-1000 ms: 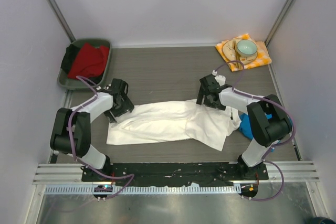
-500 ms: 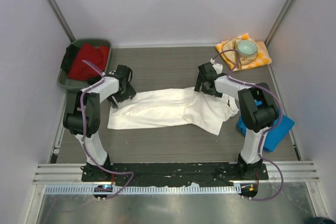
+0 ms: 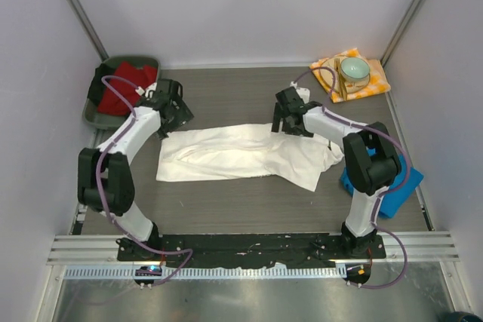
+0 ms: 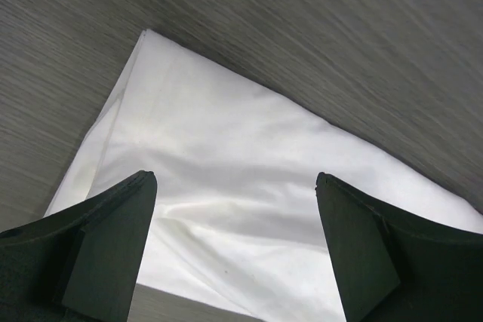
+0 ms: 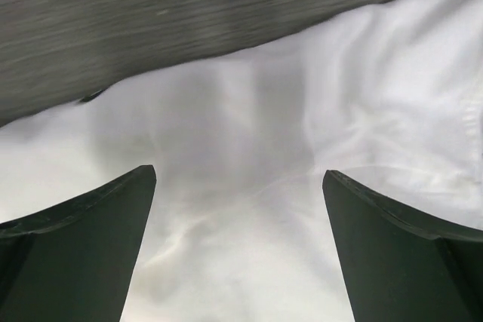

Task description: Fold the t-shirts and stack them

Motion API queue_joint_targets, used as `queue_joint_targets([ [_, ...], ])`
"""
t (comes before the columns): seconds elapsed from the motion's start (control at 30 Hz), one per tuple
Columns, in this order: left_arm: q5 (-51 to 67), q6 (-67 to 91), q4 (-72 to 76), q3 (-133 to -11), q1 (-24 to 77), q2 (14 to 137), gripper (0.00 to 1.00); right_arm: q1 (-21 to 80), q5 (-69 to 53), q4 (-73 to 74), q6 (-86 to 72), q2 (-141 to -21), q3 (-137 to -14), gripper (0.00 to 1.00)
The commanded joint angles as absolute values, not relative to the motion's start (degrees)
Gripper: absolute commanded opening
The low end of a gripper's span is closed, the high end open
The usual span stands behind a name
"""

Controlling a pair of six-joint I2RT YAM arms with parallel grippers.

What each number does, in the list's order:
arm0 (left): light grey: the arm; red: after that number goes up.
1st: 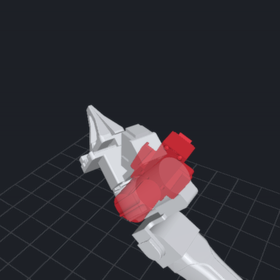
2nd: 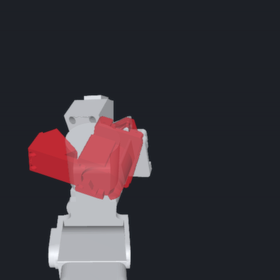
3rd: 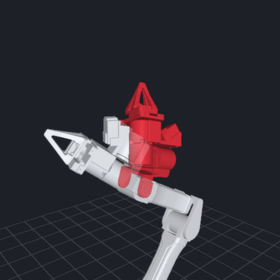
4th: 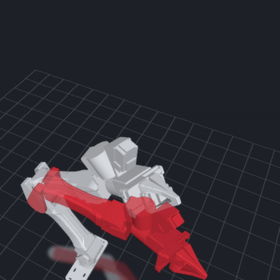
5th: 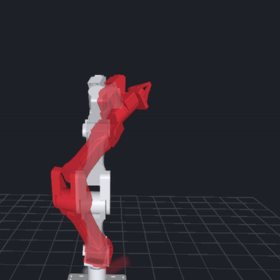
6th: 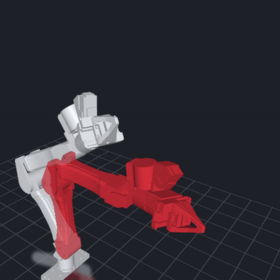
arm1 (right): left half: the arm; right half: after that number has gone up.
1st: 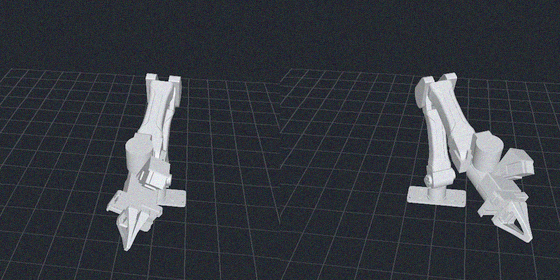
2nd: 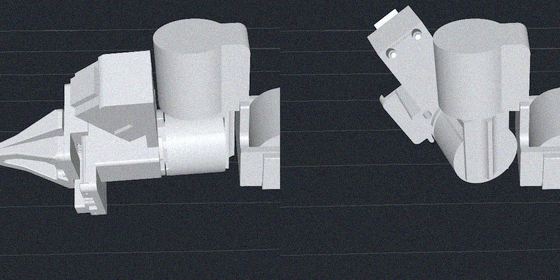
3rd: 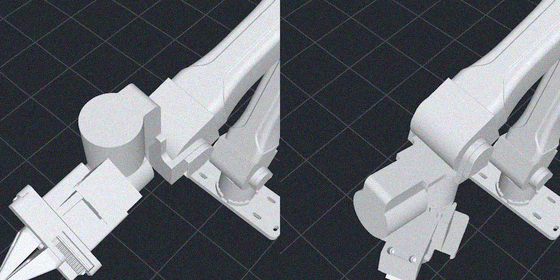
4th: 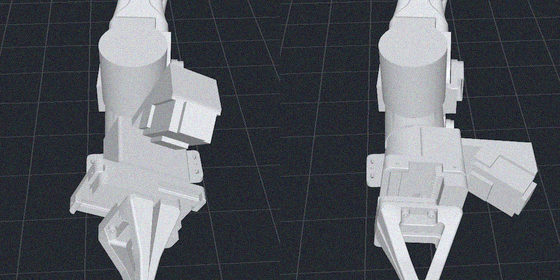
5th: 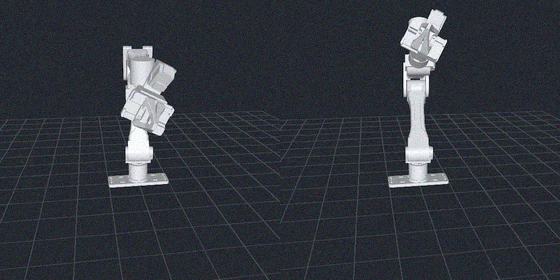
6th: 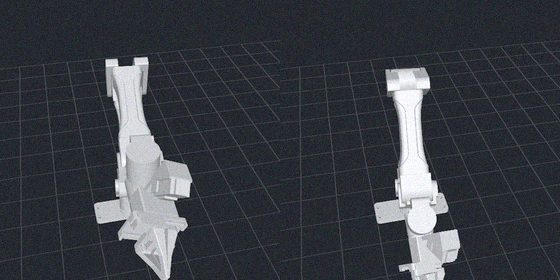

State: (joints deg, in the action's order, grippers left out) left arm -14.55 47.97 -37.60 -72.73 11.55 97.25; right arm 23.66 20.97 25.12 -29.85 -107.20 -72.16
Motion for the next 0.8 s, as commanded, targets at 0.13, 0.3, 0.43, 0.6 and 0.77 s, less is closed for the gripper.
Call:
queue_joint_targets([
  [0.13, -14.3, 47.6, -40.5, -70.5, 11.2, 82.7, 0.92, 38.2, 8.0, 27.5, -28.3, -105.6, -83.0, 1.00],
  [0.3, -13.4, 46.4, -41.5, -68.9, 9.2, 78.8, 0.92, 42.3, 2.8, 23.7, -29.1, -111.0, -89.0, 1.00],
  [0.43, -12.1, 45.8, -41.6, -67.2, 7.2, 76.0, 0.93, 43.6, -1.7, 23.1, -29.6, -119.2, -95.2, 1.00],
  [0.6, -10.0, 44.5, -41.5, -65.5, 3.7, 72.4, 0.93, 45.0, -4.9, 17.4, -30.7, -124.5, -99.3, 1.00],
  [0.77, -9.0, 42.6, -41.6, -64.3, 1.1, 70.4, 0.93, 45.6, -6.9, 17.0, -31.6, -127.5, -102.9, 1.00],
])
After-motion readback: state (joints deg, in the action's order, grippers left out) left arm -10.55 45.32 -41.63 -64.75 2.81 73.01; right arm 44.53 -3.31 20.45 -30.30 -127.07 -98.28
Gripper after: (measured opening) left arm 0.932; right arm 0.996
